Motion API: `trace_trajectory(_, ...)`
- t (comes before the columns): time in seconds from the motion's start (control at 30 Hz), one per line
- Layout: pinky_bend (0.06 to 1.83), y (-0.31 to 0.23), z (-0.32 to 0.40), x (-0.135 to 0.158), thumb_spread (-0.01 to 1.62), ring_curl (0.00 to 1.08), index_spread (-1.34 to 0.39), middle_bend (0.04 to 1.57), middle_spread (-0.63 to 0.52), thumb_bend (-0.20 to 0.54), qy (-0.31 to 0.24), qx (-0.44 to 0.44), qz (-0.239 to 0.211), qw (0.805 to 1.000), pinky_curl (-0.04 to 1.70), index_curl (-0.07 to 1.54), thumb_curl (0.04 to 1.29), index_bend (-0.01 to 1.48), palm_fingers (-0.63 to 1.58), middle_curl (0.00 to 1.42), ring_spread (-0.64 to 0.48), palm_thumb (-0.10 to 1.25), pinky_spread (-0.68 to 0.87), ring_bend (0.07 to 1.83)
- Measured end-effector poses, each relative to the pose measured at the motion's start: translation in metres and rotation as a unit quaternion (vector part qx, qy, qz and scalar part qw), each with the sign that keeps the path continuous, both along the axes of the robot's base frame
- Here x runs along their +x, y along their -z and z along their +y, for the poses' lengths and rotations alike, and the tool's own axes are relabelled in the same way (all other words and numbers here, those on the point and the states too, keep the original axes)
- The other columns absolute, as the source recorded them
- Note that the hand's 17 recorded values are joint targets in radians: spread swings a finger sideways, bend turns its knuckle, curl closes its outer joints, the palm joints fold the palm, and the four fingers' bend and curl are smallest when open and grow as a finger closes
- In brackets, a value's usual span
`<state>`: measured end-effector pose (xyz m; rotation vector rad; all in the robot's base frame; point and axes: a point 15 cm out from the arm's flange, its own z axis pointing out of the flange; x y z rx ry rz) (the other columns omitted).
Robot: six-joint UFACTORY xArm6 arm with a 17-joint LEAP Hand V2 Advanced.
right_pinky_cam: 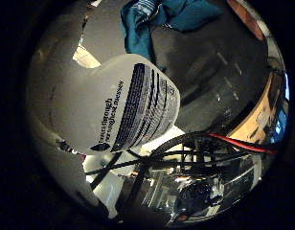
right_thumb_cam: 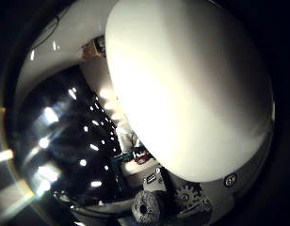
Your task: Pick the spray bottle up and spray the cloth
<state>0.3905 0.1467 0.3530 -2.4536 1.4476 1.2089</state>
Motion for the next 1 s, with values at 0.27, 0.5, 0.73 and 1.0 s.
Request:
trace_trajectory(0.27,1.09,0.045,0.012,0.019,1.18,0.63,-0.23,1.36,-0.14,-0.011,0.02,-0.017,0.029,0.999,1.21,0.82,0.69,1.14,1.15,0.68,-0.19,0.83,-0.25,1.46)
trace_trajectory(0.5,1.08,0.048,0.009,0.022,1.17,0.63,-0.24,1.36,-0.14,-0.012,0.029,-0.02,0.03,0.999,1.22,0.82,0.69,1.13,1.15,0.68,-0.19,0.84,-0.25,1.46)
trace_trajectory(0.73,1.08,0.014,0.01,0.016,1.17,0.63,-0.24,1.36,-0.14,-0.012,0.032,-0.019,-0.005,0.999,1.22,0.82,0.69,1.13,1.15,0.68,-0.19,0.84,-0.25,1.46)
trace_trajectory(1.0,1.08,0.003,0.009,0.014,1.15,0.63,-0.24,1.35,-0.14,-0.013,0.032,-0.018,-0.017,0.999,1.22,0.82,0.69,1.13,1.15,0.69,-0.19,0.82,-0.25,1.46)
